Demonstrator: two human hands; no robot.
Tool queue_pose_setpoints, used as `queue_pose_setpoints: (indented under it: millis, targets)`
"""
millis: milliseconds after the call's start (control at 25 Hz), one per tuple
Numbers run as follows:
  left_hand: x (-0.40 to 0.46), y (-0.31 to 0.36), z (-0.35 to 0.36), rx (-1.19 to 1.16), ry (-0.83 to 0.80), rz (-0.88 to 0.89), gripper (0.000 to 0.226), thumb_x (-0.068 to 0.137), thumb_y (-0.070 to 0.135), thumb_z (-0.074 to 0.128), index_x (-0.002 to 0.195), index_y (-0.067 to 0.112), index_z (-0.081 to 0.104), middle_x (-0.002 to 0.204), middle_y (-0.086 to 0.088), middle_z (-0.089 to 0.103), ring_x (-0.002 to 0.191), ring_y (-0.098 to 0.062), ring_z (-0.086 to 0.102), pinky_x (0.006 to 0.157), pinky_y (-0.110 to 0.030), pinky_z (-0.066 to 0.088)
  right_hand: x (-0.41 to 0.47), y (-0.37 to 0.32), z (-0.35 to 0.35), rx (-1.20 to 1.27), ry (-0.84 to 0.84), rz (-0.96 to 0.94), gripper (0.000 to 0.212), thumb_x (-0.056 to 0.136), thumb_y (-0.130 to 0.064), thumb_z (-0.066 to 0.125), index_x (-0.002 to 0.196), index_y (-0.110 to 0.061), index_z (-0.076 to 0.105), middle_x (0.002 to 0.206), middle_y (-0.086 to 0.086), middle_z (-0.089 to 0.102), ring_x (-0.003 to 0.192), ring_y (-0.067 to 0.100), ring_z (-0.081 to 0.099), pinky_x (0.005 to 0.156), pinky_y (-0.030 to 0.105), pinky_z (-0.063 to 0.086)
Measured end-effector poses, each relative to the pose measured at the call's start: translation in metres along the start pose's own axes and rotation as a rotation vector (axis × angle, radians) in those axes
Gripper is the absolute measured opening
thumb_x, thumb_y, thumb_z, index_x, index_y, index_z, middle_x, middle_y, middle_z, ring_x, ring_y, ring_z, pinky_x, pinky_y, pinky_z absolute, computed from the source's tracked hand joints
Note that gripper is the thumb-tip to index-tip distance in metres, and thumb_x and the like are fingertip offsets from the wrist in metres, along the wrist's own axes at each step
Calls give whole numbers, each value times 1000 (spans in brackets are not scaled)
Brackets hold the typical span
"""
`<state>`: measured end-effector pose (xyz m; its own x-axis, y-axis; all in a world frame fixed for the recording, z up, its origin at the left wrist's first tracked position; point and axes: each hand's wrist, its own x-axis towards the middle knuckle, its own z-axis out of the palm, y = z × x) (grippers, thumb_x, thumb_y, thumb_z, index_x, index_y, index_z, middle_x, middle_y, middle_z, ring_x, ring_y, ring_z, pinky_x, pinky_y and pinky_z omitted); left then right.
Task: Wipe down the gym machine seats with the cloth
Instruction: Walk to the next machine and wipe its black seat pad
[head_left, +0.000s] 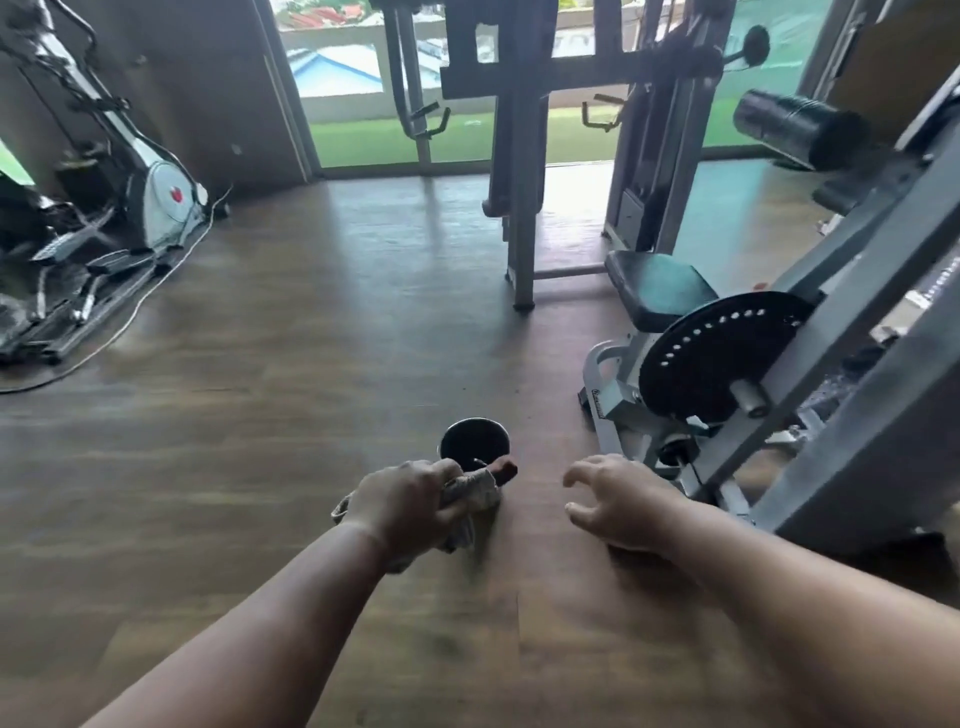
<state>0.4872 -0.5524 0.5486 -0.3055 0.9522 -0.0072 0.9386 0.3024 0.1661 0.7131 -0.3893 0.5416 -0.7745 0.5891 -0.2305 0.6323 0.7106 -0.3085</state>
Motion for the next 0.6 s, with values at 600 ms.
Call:
queue_pose_setpoints:
  millis: [600]
  targets:
    - [302, -277, -38, 8, -69, -2, 40, 86, 71, 46, 104, 38, 58, 99, 12, 67, 93, -17, 65, 66, -31, 41, 412, -69, -54, 37, 29, 1, 43, 87, -50, 53, 126, -33, 57, 134, -8, 57, 129, 19, 46, 107, 36, 38]
